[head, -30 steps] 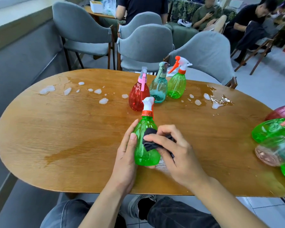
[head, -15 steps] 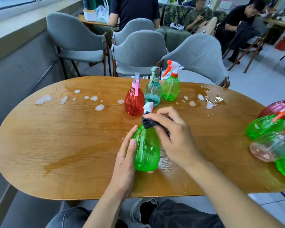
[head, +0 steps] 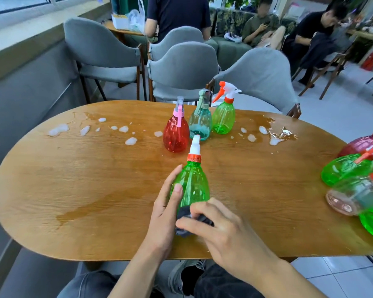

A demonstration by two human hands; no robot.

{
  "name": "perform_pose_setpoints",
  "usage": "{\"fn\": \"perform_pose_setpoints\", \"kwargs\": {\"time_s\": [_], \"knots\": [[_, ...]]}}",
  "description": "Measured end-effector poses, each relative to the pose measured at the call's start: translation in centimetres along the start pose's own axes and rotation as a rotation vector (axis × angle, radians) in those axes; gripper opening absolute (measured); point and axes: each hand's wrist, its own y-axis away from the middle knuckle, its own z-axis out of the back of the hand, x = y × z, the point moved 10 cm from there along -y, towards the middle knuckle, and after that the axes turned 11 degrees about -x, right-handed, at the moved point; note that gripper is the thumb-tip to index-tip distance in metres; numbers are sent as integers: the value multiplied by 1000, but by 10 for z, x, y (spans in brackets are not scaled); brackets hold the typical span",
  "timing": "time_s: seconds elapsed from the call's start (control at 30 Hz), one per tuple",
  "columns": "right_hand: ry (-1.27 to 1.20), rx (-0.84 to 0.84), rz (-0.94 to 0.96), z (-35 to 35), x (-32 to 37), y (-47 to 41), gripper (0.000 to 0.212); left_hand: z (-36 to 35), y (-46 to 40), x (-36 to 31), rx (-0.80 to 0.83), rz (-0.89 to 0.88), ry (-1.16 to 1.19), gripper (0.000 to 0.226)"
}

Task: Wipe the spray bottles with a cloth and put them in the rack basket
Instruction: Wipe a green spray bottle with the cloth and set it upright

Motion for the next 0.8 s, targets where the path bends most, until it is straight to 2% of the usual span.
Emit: {"fn": "perform_pose_setpoints", "kwargs": {"time_s": [0.07, 0.1, 0.17, 0.23, 0.33, 0.43, 0.6, 0.73, 0.8], "knots": [[-99, -12, -35, 3, -4, 8, 35, 3, 0, -1, -15, -2, -25, 43], [-178, -89, -121, 8, -13, 12, 35, 5, -1, -2, -32, -21, -50, 49], [-317, -338, -392, 23, -45, 24, 39, 7, -1, -2, -33, -56, -80, 66], [-382, -510, -681, 26, -77, 40, 44, 8, -2, 1, -41, -40, -44, 69], [-491, -493, -868, 3, -92, 46, 40, 9, -5, 8, -61, 21, 32, 60], [-486, -447, -828, -5, -74, 37, 35, 8, -6, 10, -40, 43, 50, 44], [-483, -400, -655, 11, -66, 11, 32, 8, -4, 7, -12, 3, 14, 59], [-313, -430, -540, 39, -82, -27, 40, 8, -5, 6, -17, -31, -16, 52], [-242, -367, -442, 38, -82, -52, 40, 9, -7, 9, -25, -30, -33, 51]]}}
